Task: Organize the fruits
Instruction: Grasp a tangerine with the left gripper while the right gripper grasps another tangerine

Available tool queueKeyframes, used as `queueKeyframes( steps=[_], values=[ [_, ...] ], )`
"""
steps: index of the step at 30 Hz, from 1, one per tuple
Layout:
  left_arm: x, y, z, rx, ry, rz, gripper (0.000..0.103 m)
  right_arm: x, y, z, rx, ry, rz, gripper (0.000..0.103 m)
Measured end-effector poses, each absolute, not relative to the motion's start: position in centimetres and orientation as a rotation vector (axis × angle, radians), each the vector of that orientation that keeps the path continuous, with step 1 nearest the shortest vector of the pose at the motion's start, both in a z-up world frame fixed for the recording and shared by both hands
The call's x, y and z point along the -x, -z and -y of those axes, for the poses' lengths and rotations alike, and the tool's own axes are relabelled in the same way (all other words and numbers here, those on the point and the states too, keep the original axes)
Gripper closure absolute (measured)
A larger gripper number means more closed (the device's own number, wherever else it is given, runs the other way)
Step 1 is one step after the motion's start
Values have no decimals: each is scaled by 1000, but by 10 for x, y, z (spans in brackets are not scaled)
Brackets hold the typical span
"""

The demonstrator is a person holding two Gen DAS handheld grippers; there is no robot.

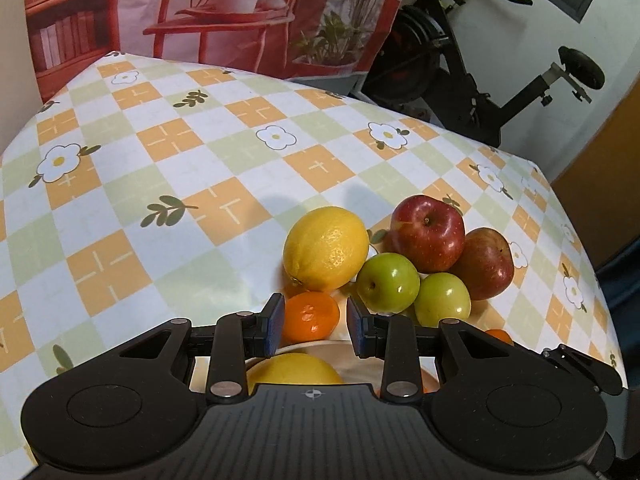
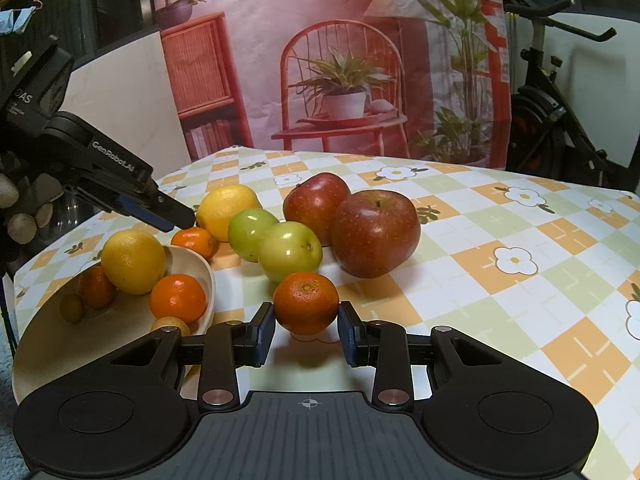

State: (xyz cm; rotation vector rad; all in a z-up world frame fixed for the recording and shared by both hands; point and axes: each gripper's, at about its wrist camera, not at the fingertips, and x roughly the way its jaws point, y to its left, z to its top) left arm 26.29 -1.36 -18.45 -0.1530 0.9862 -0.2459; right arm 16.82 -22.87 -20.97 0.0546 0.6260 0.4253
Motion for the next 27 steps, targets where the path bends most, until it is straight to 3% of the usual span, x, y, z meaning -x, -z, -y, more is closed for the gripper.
queueKeyframes(
  steps=[27],
  values=[
    [-274,201,8,147,217,-1017,59,-169,210,229,-56,-426,-627,72]
  ],
)
